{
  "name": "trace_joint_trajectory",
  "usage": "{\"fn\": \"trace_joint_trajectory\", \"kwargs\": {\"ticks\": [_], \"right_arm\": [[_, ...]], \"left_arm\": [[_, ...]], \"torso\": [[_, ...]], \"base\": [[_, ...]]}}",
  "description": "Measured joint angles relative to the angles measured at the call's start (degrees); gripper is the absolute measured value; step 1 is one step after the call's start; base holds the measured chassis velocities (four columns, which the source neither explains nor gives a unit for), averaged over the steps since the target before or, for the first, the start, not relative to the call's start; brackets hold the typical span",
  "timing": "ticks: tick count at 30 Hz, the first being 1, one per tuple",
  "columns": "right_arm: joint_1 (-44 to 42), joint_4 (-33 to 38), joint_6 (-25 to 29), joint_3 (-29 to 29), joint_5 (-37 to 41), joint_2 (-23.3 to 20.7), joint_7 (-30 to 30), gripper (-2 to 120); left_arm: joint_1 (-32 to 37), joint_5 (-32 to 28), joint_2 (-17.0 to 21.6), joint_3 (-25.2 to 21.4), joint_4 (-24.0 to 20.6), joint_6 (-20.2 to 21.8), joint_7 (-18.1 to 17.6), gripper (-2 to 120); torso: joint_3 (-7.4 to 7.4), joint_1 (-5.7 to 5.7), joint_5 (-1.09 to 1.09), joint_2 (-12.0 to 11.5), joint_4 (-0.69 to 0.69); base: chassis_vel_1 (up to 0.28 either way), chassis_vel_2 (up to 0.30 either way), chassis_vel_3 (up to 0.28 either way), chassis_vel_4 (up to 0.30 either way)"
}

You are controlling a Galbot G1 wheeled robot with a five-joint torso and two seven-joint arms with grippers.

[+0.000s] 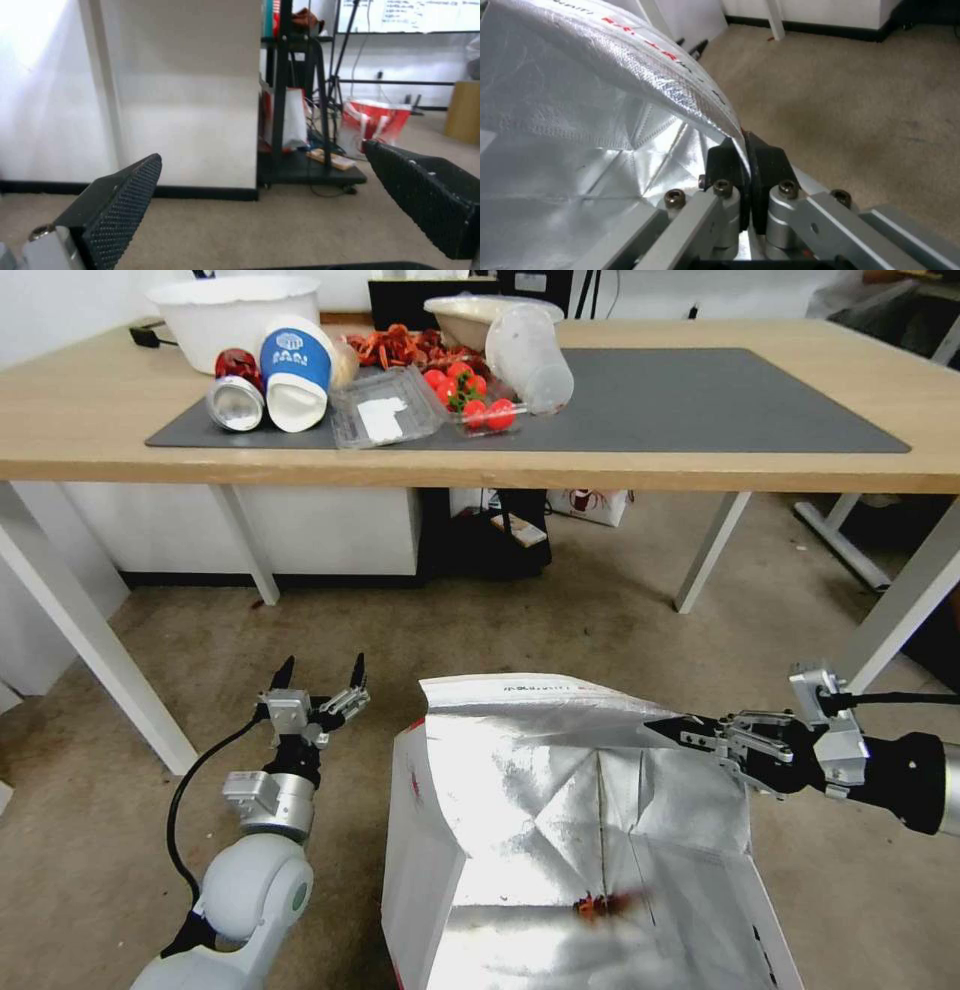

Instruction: Pick up the food delivery bag from the floor and place it on the table.

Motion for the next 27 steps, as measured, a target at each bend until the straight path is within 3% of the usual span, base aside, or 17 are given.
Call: {"fn": "trace_joint_trajectory", "kwargs": {"ticks": [5,15,27], "right_arm": [[1.33,-0.43,0.03,-1.27,-0.83,-0.21,-0.06,0],[1.3,-0.77,0.08,-1.29,-2.42,0.14,-1.03,0],[1.42,-1.12,0.12,-1.12,-2.87,0.24,-1.68,0]], "left_arm": [[0.07,1.83,0.47,0.63,0.1,-0.86,-1.7,100],[0.31,2.1,0.39,1.18,0.79,-3.09,-1.52,100],[1.03,3.1,-0.41,1.18,0.44,-3.1,-1.17,100]], "torso": [[0.0,0.0,0.0,0.0,0.01],[0.33,0.0,0.0,0.6,0.0],[3.02,0.18,0.0,3.42,0.0]], "base": [[0.0,0.0,0.0,0.0],[0.0,0.0,0.0,0.0],[0.0,0.0,0.0,0.0]]}}
